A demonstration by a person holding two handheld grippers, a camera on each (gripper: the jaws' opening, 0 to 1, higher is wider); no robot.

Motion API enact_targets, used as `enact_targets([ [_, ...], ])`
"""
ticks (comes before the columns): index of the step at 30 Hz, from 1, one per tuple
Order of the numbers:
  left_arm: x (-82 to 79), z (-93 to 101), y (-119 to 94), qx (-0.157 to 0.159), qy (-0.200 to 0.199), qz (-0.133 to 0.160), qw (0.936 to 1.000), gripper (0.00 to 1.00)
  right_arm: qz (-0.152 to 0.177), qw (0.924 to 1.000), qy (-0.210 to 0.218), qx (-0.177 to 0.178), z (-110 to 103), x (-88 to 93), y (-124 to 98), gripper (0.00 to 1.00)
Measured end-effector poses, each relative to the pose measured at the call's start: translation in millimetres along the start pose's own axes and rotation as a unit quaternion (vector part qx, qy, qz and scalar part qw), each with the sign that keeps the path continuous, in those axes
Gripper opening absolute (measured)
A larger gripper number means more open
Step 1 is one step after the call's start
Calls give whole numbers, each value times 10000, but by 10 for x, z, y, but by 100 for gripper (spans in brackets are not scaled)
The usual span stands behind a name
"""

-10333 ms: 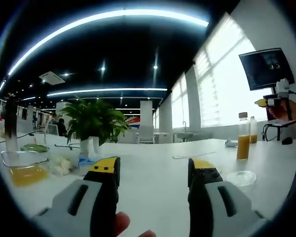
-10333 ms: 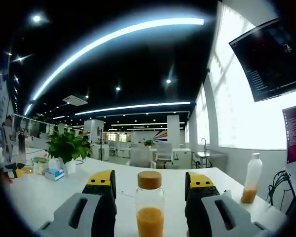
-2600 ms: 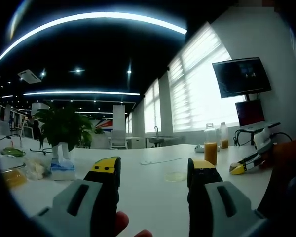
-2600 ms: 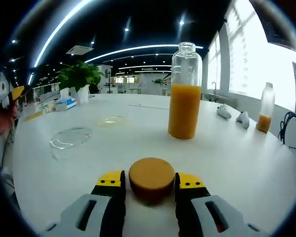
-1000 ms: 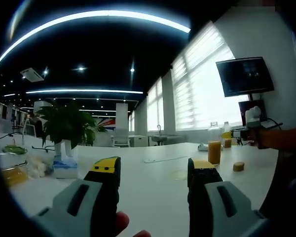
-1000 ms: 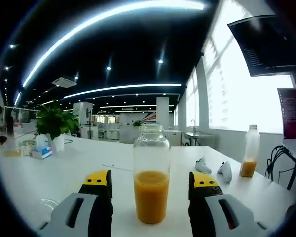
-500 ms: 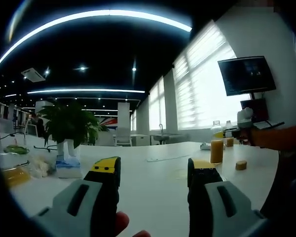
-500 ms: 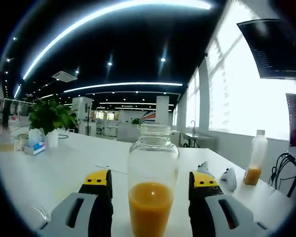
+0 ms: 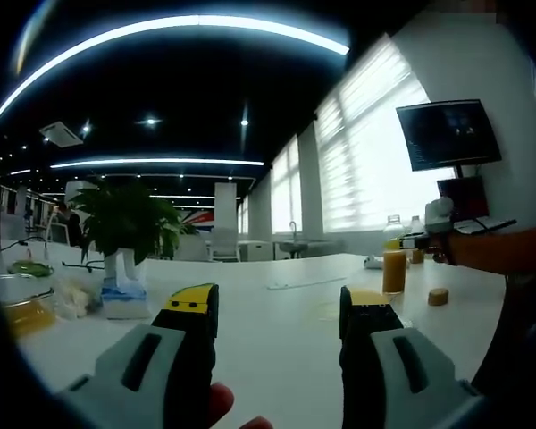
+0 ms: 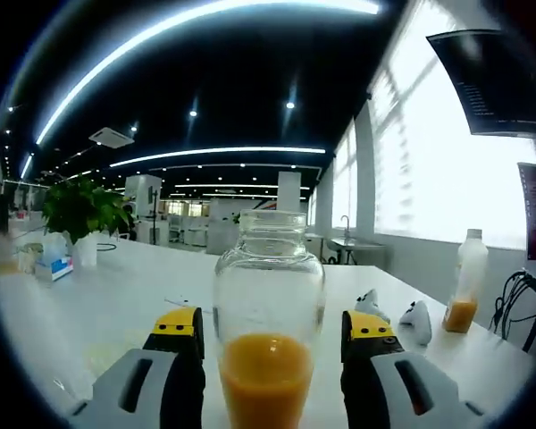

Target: Open the Petri dish lid, place the lid on the table, pour the liquid culture medium into the Petri dish, pick up the Petri dish lid from the table, and close the Petri dish

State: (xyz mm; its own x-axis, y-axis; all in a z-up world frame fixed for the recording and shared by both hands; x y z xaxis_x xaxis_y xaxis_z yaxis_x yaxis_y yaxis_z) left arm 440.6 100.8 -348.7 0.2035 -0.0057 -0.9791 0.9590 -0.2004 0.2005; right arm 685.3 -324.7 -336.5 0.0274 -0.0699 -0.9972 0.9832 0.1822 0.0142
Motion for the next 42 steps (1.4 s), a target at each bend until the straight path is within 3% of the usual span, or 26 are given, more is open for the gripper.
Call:
enact_targets([
  [42, -38, -57, -23, -117, 23, 28, 9999, 46, 15, 9999, -77, 87, 29, 42, 152, 47],
])
Point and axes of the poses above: the point that each gripper's makers call its tool centre point, and the gripper's own axes: y roughly forward along the fingers, z roughly to its right, x roughly out of its underside, the point moved 10 cm from there along -y, roughly backward along the fingers, and after that the axes turned 1 degree about z, right-handed, at the moved point
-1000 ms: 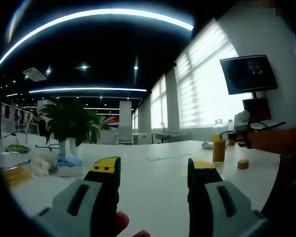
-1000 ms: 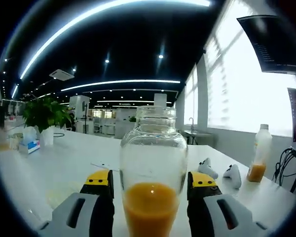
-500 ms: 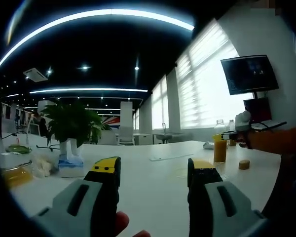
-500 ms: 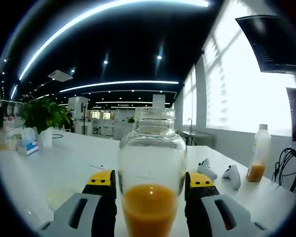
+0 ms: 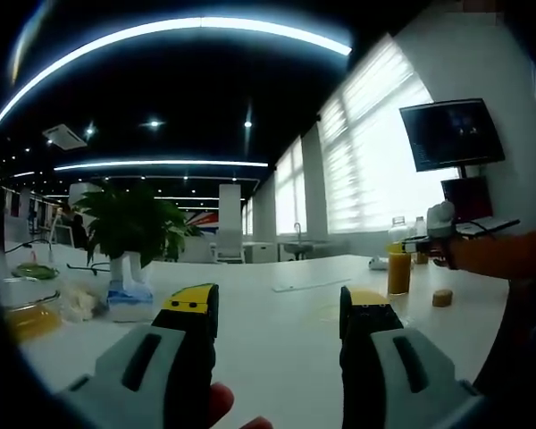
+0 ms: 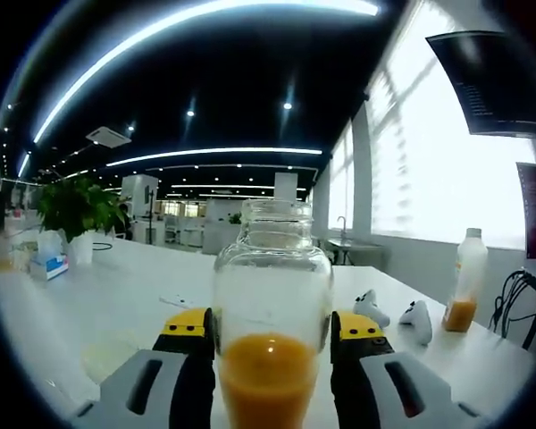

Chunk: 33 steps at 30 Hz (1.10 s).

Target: Open the Petri dish lid, place the lid on the table, pour the liquid culture medium into the Petri dish, pick up the Petri dish lid from the table, and close the Petri dish

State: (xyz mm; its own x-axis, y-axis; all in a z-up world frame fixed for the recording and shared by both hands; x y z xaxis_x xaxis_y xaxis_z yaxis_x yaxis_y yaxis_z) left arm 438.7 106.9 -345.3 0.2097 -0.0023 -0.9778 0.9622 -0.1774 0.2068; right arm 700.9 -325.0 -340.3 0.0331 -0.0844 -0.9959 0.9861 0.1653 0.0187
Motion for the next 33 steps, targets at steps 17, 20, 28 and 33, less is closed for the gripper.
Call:
enact_targets([
  [17, -5, -72, -39, -98, 18, 7, 10000, 46, -10, 10000, -17, 33, -23, 10, -26, 44],
  [20, -2, -71, -44, -110, 8, 0, 9999, 45, -8, 10000, -20, 39, -24, 12, -28, 44],
  [28, 1, -85, -52, -186, -8, -31, 9998, 43, -24, 10000, -29, 85, -32, 10, -46, 43],
  [33, 0, -78, -55, -144, -4, -25, 9999, 43, -100, 9999, -51, 99, -40, -3, -52, 43],
])
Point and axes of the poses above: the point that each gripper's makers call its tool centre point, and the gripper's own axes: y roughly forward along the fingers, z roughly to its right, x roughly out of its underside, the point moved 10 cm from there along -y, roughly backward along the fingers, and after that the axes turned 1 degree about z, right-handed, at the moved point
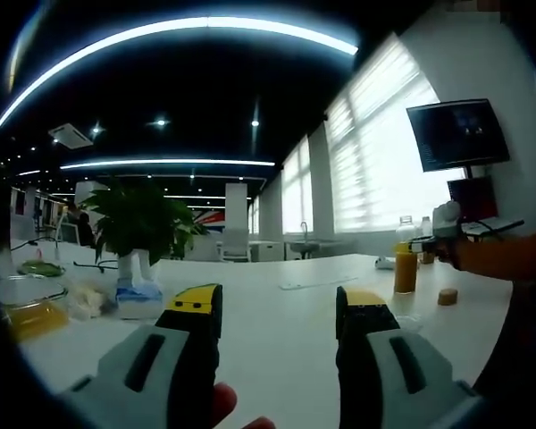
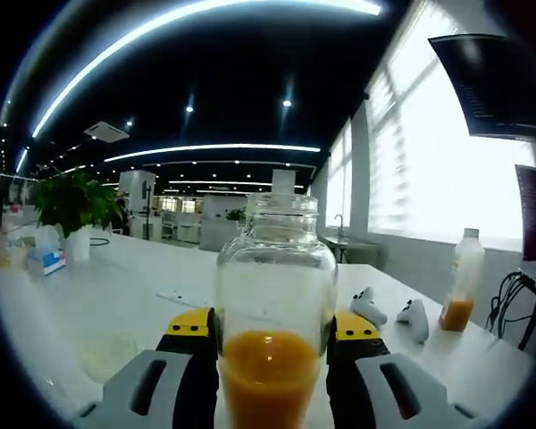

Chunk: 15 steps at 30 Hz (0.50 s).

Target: Open the Petri dish lid, place the lid on the table, pour the liquid culture medium into the Petri dish, pick up the Petri dish lid from the table, and close the Petri dish

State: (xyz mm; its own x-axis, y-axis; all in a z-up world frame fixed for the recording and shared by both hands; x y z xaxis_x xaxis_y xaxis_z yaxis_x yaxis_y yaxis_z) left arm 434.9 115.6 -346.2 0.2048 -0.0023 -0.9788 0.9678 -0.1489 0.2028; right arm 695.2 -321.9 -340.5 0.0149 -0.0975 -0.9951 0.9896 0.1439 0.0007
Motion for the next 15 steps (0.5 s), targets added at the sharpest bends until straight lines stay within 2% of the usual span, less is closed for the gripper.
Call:
enact_targets([
  [15, 8, 49, -2, 175, 58, -62, 9998, 44, -14, 10000, -44, 57, -11, -4, -17, 43],
])
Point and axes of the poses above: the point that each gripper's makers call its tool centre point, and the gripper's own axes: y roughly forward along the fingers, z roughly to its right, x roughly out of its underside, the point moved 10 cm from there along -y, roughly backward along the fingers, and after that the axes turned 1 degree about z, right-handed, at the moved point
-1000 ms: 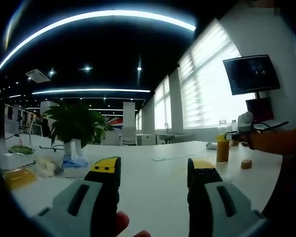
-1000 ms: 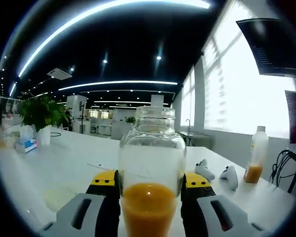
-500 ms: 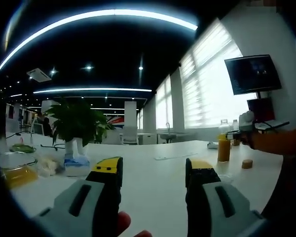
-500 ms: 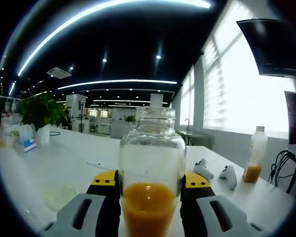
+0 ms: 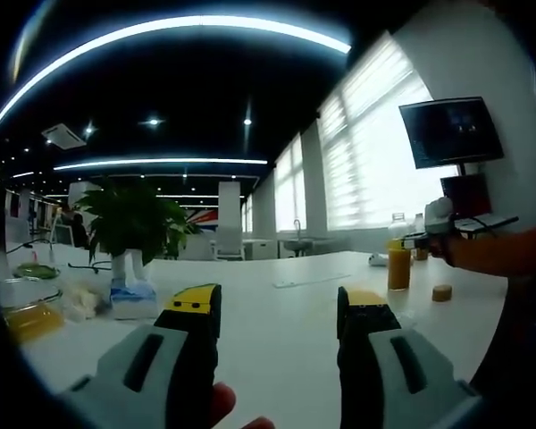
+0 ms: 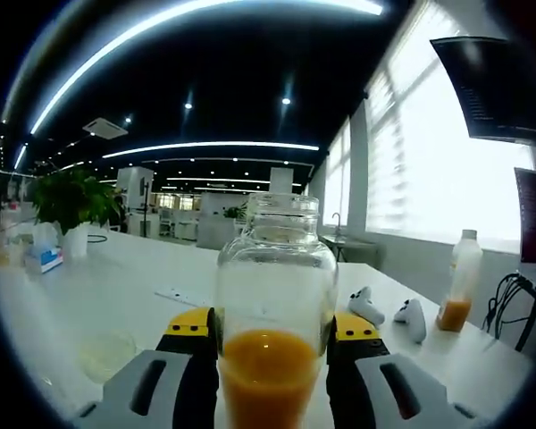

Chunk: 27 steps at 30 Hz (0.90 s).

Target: Open the Petri dish lid, place the lid on the table, pour the liquid culture medium into the Petri dish, pick up the Petri dish lid from the table, and close the Petri dish

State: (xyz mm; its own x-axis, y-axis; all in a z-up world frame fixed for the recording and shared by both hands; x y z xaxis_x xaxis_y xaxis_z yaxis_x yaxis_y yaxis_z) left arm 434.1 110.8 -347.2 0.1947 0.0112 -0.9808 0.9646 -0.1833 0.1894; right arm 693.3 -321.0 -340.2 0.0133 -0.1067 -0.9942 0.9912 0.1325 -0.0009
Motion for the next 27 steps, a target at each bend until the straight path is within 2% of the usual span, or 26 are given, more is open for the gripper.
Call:
enact_targets([
  [9, 45, 5, 0, 82, 2, -113, 9999, 44, -88, 9999, -110, -96, -45, -38, 6, 43],
  [20, 32, 10, 10, 189, 25, -135, 9997, 45, -96, 9973, -640, -335, -151, -84, 35, 43],
  [27, 23, -2, 12, 151, -34, -68, 9999, 45, -64, 9939, -1045, -351, -212, -94, 47, 43],
])
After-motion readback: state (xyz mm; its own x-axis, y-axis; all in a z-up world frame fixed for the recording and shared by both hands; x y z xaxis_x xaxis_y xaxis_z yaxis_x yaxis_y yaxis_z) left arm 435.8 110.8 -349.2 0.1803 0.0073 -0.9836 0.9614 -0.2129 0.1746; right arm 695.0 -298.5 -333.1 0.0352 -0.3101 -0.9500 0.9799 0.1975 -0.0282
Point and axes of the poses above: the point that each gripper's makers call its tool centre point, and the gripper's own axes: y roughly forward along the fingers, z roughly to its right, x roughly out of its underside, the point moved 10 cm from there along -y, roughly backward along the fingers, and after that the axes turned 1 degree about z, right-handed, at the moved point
